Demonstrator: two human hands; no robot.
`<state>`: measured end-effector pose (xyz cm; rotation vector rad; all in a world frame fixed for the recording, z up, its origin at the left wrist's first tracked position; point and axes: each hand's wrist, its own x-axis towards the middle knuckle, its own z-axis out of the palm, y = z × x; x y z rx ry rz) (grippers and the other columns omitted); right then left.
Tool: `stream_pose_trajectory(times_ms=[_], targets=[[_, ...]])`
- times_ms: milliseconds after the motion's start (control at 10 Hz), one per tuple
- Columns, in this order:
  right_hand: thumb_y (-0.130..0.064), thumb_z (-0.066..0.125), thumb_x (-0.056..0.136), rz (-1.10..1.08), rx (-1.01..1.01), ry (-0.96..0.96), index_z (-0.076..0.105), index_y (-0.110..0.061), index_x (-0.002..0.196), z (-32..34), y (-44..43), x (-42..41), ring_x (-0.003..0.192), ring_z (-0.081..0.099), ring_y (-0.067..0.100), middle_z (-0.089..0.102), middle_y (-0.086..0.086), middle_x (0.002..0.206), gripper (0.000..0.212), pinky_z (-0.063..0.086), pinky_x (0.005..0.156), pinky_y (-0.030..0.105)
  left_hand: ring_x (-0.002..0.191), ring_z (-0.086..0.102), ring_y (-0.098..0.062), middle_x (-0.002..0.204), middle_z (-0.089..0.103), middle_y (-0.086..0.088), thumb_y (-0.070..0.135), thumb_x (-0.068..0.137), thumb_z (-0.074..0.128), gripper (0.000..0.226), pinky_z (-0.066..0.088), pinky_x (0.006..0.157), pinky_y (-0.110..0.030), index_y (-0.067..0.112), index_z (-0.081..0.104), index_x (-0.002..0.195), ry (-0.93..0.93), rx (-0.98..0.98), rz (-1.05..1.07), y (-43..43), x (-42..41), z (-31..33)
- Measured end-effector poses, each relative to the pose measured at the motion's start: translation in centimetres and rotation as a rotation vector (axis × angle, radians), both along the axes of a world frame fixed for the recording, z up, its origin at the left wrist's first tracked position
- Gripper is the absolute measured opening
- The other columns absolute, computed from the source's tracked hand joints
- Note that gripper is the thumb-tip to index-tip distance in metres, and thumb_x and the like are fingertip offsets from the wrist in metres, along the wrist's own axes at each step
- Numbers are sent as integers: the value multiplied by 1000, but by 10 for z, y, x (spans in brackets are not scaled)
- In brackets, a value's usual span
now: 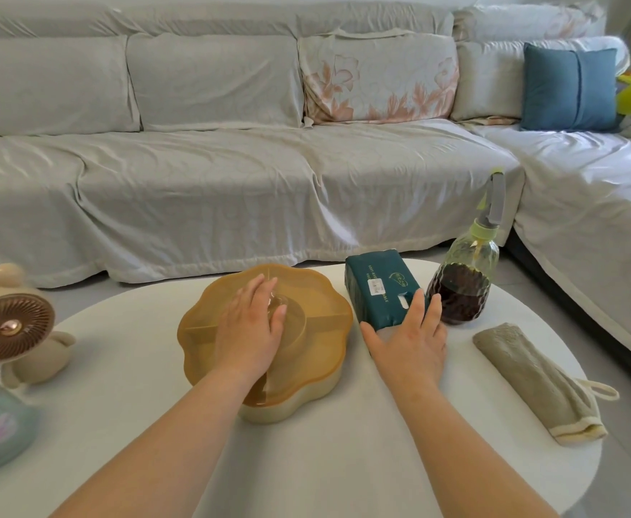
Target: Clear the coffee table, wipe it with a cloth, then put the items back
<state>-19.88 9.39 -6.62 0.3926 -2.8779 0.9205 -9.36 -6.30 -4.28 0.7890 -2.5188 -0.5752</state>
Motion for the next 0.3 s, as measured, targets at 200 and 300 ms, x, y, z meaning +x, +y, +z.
stream_pose_trajectory(times_ms=[200, 300], targets=[[-48, 61, 76, 56, -96, 19, 2, -14, 143, -2, 13, 5, 140, 6, 30, -4, 12, 154, 96, 8, 113, 43, 129, 36, -23, 139, 43, -5, 22, 90, 45, 37, 26, 107, -35, 13, 46, 126, 184, 38, 19, 3, 6, 4], [-34, 62, 79, 48, -258, 23, 10, -11, 143, -2, 21, 16, 141, 3, 29, -2, 15, 154, 85, 6, 114, 40, 124, 41, -24, 134, 48, -6, 18, 88, 49, 34, 28, 103, -32, 11, 51, 121, 262, 60, 44, 9, 21, 7]])
